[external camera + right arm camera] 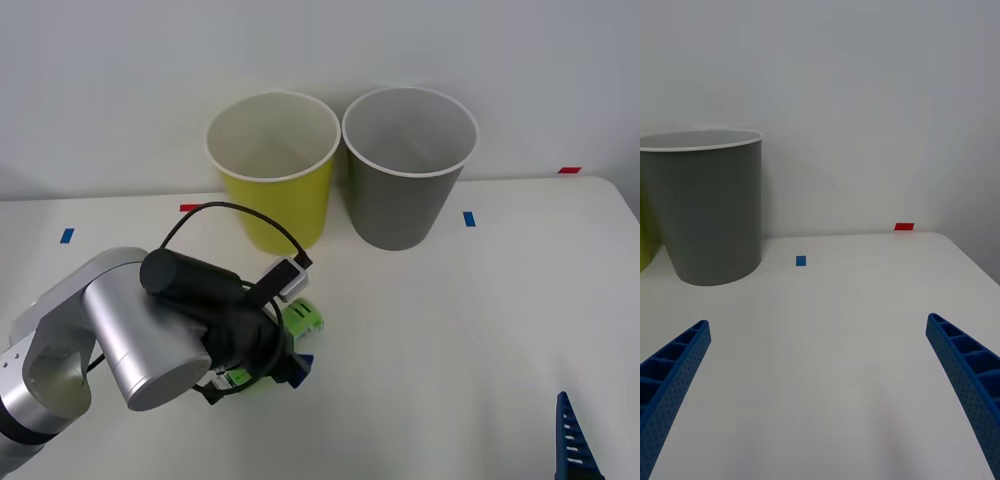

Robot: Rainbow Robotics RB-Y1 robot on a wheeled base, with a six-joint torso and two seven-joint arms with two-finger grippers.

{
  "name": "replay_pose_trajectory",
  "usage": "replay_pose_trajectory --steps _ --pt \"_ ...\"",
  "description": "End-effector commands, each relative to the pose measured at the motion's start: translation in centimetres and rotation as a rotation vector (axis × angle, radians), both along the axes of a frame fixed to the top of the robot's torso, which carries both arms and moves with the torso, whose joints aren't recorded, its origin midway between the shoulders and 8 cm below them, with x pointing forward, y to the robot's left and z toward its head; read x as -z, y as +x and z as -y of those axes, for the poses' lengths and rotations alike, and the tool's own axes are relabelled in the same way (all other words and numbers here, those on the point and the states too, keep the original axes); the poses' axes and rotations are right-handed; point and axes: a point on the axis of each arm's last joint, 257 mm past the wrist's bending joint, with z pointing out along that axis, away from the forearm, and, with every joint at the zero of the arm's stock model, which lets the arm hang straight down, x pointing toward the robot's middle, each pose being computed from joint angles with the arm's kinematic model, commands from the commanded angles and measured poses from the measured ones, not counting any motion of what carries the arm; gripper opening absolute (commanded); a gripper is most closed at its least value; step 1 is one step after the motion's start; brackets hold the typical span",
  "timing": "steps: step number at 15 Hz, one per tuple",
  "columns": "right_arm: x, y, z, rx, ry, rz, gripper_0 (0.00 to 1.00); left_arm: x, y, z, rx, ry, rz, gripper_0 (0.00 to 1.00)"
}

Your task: Put cans in the gray bin and PET bottles in the light green bin.

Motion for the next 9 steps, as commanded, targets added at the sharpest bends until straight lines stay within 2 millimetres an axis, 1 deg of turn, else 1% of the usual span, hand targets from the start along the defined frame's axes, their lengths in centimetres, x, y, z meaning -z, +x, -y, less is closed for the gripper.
replay_pose_trajectory --steps 1,4,7,9 --pt "0.0 0.0 0.0 0.0 0.0 0.0 1.0 0.4 0.7 0.7 0.021 0.04 -0.002 1.0" --pt "0.0 0.0 0.0 0.0 0.0 0.0 1.0 0.3 0.9 0.9 0.031 0.121 -0.015 1.0" --pt "0.0 0.0 0.0 0.0 0.0 0.0 1.0 1.9 2.1 1.2 0.015 0.14 -0.067 1.0" --pt "0.0 0.0 0.0 0.0 0.0 0.0 1.0 2.5 2.5 1.5 0.009 0.149 -0.084 1.0"
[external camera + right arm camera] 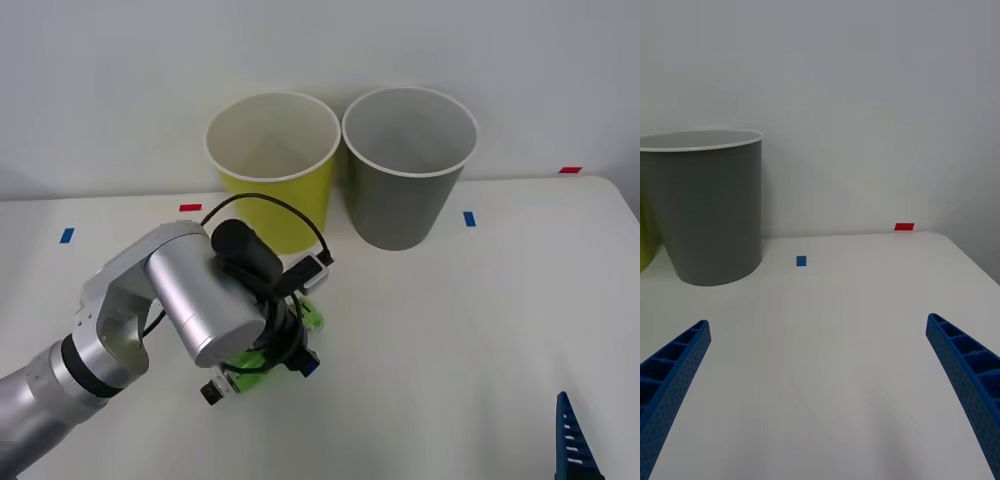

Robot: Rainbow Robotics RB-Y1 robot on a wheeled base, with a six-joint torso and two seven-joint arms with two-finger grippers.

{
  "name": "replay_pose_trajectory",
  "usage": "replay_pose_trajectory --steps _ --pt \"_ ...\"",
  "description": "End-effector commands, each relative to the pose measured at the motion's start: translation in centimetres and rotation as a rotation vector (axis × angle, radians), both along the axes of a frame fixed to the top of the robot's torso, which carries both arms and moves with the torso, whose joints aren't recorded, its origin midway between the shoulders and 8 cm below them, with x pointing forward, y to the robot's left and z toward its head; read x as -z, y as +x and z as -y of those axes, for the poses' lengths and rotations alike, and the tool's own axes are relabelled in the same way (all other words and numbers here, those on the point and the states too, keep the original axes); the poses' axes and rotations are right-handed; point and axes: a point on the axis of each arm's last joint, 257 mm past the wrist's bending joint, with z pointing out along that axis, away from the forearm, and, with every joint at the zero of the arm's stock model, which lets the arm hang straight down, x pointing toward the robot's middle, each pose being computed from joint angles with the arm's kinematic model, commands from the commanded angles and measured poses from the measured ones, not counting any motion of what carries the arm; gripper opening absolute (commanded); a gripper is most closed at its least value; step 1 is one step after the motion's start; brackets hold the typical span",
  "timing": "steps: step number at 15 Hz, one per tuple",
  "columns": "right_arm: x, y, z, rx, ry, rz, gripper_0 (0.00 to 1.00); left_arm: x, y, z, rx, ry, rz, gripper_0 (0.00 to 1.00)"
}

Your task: Put cans in the gray bin and PET bottles in the light green bin.

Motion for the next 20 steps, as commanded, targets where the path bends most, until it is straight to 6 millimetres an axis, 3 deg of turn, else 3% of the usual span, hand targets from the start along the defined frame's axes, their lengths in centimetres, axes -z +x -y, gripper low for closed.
replay_pose_trajectory --steps 1,7,9,11,20 --pt "0.0 0.0 0.0 0.0 0.0 0.0 1.0 0.9 0.3 0.2 -0.007 0.029 -0.03 1.0" --pt "0.0 0.0 0.0 0.0 0.0 0.0 1.0 1.8 0.9 -1.3 -0.045 0.11 -0.057 1.0" --pt "0.0 0.0 0.0 0.0 0.0 0.0 1.0 1.0 0.9 -1.5 -0.065 0.135 -0.08 1.0" --pt "0.0 0.0 0.0 0.0 0.0 0.0 1.0 0.3 0.6 -0.9 -0.088 0.118 -0.106 1.0" --pt "0.0 0.0 0.0 0.0 0.0 0.0 1.0 0.9 0.2 0.5 -0.131 0.079 -0.144 1.0"
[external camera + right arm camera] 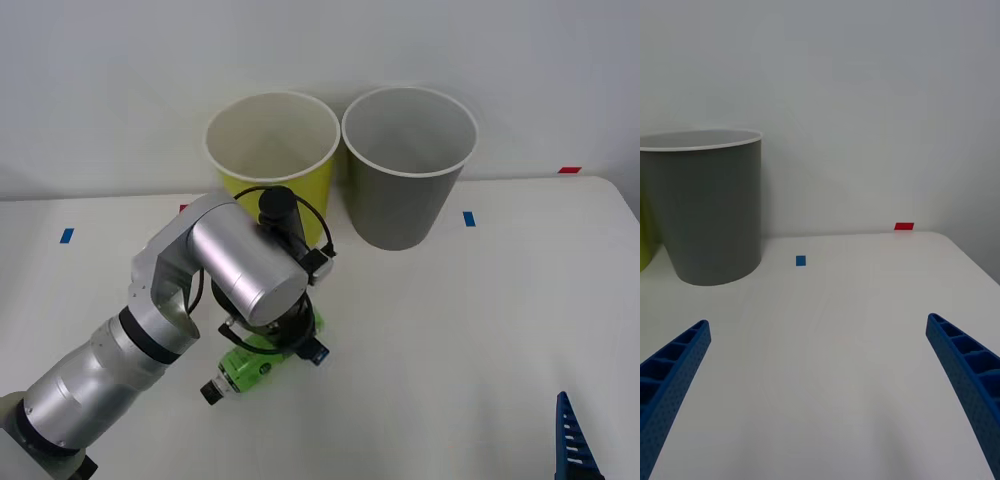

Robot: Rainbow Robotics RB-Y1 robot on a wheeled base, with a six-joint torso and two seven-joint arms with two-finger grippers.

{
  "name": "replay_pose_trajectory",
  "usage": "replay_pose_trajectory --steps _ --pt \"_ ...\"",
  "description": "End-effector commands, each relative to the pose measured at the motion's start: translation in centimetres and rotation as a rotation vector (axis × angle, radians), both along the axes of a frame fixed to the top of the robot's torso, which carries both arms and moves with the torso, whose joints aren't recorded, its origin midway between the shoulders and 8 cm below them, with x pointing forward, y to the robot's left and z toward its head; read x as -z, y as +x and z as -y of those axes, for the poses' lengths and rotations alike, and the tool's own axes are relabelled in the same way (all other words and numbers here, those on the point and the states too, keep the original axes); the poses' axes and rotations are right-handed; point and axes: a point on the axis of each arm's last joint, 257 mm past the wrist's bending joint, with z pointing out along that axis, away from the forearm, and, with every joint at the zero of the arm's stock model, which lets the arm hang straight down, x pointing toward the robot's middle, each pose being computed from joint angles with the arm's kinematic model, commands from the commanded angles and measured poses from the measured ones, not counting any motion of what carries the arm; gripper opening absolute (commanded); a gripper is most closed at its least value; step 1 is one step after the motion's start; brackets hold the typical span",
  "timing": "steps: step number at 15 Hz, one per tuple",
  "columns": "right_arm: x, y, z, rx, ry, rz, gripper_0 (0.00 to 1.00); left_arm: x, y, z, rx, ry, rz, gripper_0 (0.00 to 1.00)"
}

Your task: Put cans in the gray bin and PET bottles in the light green bin.

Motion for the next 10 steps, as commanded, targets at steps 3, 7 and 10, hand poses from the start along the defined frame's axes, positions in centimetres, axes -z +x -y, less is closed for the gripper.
replay_pose_trajectory --steps 3,7,10 --pt "0.0 0.0 0.0 0.0 0.0 0.0 1.0 0.9 0.3 0.8 -0.006 -0.02 -0.009 1.0" --pt "0.0 0.0 0.0 0.0 0.0 0.0 1.0 1.7 0.9 1.4 -0.025 -0.024 -0.003 1.0" --pt "0.0 0.0 0.0 0.0 0.0 0.0 1.0 2.2 1.1 0.9 -0.038 -0.009 -0.006 1.0"
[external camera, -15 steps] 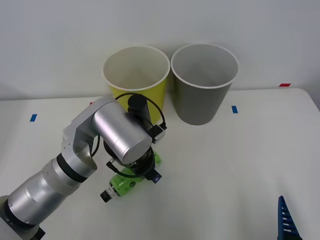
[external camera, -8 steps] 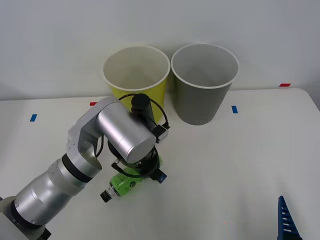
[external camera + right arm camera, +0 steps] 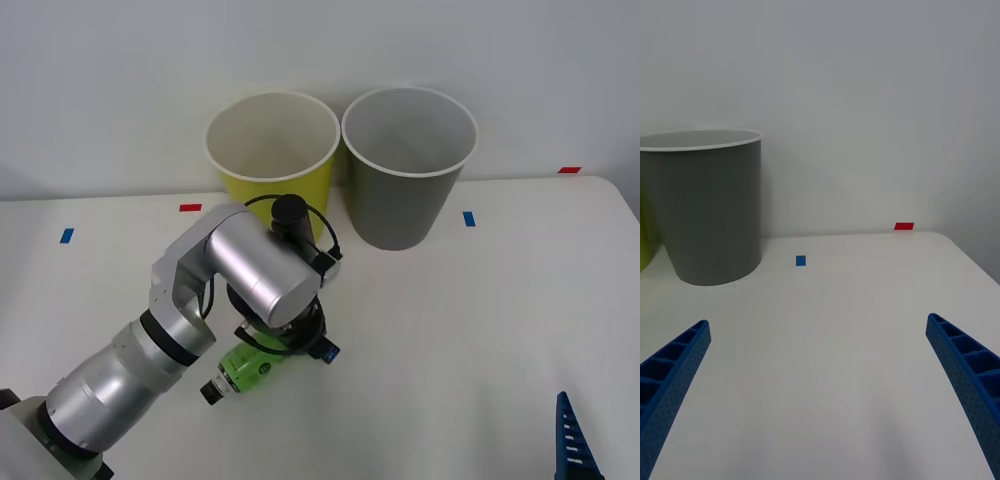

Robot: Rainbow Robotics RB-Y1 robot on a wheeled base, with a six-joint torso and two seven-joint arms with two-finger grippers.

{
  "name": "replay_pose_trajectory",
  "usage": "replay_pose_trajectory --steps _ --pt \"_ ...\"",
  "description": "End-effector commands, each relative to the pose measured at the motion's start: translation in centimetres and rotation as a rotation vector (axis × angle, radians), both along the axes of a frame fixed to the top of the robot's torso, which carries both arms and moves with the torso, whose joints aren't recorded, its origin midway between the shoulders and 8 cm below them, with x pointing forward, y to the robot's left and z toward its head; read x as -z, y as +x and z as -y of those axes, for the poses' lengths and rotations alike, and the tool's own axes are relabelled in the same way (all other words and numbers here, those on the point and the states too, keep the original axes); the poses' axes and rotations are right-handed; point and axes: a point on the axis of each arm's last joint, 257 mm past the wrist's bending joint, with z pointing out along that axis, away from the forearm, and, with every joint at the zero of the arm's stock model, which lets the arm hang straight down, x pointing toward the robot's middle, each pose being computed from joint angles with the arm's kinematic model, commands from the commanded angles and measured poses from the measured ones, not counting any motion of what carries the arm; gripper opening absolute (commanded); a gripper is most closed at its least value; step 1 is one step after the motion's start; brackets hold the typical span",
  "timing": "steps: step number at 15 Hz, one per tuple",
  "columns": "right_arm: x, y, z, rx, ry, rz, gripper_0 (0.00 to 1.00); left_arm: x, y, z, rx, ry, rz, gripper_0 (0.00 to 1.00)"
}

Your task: Put cans in the gray bin and PET bottles in the light green bin.

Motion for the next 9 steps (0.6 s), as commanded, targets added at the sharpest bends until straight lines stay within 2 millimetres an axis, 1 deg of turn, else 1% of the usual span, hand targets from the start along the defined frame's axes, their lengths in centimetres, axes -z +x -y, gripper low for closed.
replay_pose_trajectory --steps 1,4,5,6,7,8,9 --pt "0.0 0.0 0.0 0.0 0.0 0.0 1.0 0.46 0.35 -0.43 -0.013 0.009 0.0 1.0" --pt "0.0 0.0 0.0 0.0 0.0 0.0 1.0 0.51 0.31 -0.57 -0.01 0.01 -0.003 1.0" --pt "0.0 0.0 0.0 0.0 0.0 0.0 1.0 0.52 0.34 -0.71 -0.011 0.01 -0.004 0.95" --pt "0.0 0.0 0.0 0.0 0.0 0.0 1.0 0.43 0.41 -0.79 -0.012 0.006 -0.006 0.63" --pt "0.0 0.0 0.0 0.0 0.0 0.0 1.0 0.38 0.4 -0.68 -0.007 -0.002 -0.01 0.0" --pt "0.0 0.0 0.0 0.0 0.0 0.0 1.0 0.34 0.2 -0.3 0.002 -0.023 -0.02 0.0" --pt "0.0 0.0 0.0 0.0 0.0 0.0 1.0 0.38 0.16 -0.34 0.008 -0.029 -0.025 0.0"
